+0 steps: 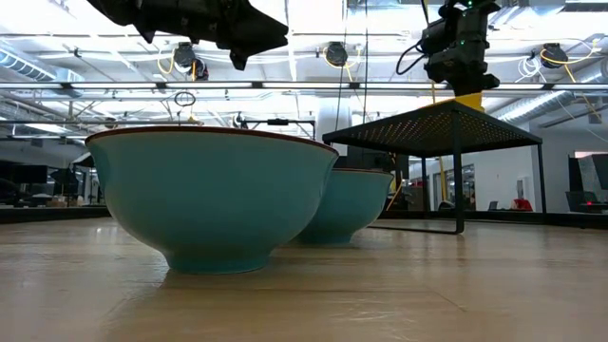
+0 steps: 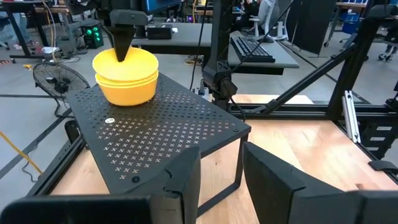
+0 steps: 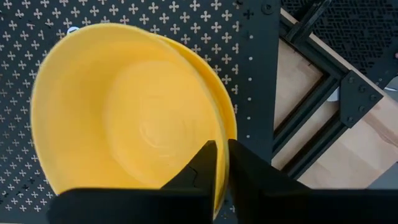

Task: Pick & Place Mini bowls
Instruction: Stack the yellow bowl on the yellow bowls on the shelf, then put the top blue patterned bowl on the shelf

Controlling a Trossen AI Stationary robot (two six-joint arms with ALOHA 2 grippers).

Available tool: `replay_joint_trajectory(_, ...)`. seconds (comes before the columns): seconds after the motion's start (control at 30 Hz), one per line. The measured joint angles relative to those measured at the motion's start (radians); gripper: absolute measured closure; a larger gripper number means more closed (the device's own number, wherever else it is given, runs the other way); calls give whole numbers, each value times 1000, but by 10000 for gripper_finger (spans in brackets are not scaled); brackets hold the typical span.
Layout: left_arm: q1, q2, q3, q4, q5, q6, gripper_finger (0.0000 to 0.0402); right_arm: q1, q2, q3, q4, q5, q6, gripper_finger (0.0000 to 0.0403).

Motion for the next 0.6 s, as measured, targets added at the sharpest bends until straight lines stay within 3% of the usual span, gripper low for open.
replay_joint_trajectory(0.23,0,0,0,0,0,0,277,0,-5,0,0,3,-4,317)
replay_joint_trajectory(0.5,0,0,0,0,0,1,277,0,-78,0,3,182,-19,251)
replay_joint_trajectory(0.6,0,0,0,0,0,6,277,0,-123,0,23,205,-22,238)
